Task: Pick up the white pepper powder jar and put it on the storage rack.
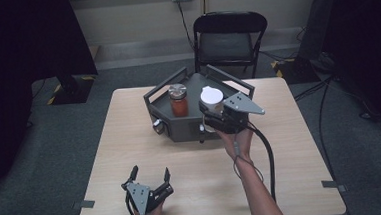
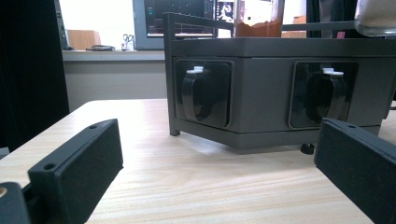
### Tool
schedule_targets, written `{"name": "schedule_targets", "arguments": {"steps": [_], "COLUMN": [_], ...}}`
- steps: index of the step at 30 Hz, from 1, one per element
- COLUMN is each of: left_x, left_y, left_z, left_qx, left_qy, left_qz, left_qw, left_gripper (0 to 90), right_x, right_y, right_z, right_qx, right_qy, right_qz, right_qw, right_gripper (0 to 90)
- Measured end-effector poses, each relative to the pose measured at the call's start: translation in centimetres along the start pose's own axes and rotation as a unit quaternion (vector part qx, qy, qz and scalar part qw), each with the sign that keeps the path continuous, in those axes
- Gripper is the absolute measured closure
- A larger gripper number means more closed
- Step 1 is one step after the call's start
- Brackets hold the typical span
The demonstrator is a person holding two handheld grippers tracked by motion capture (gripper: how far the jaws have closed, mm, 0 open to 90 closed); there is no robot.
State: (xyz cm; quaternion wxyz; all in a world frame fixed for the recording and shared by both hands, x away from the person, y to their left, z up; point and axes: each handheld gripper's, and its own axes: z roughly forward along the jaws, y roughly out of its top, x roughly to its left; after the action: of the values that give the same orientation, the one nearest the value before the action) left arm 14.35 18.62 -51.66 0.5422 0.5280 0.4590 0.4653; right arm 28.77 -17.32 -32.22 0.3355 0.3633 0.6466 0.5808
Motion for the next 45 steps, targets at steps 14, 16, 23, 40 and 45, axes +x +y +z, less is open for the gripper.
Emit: {"name": "schedule_targets", "arguments": {"steps": [14,16,23,40,45], "left_x": [0.1,0.1,0.1,0.1,0.1], "left_y": [0.0,0.0,0.0,0.0,0.0], "left_z": [-0.1,-0.1,-0.1,-0.1,-0.1], "left_qx": [0.001,0.0,0.0,0.0,0.0], "left_qy": [-0.002,-0.002,-0.002,-0.003,-0.003], "left_qz": [0.001,0.0,0.0,0.0,0.0], "left_qw": [1.0,1.0,1.0,1.0,1.0], "left_gripper": [0.3,0.3,0.0,0.1,0.1], "right_x": [0.1,-0.1,-0.4,0.1,0.2], "right_y": [0.5,0.6,0.9,0.1,-0.1], "right_z": [3.2,3.7,5.4,7.5,7.6], "right_qx": [0.0,0.003,0.002,0.005,0.011], "right_qy": [-0.023,-0.025,-0.036,-0.052,-0.056], "right_qz": [-0.001,-0.002,0.008,0.01,0.008], "right_qw": [0.9997,0.9997,0.9993,0.9986,0.9983], "right_gripper": [30.2,30.2,30.2,30.2,30.2]}}
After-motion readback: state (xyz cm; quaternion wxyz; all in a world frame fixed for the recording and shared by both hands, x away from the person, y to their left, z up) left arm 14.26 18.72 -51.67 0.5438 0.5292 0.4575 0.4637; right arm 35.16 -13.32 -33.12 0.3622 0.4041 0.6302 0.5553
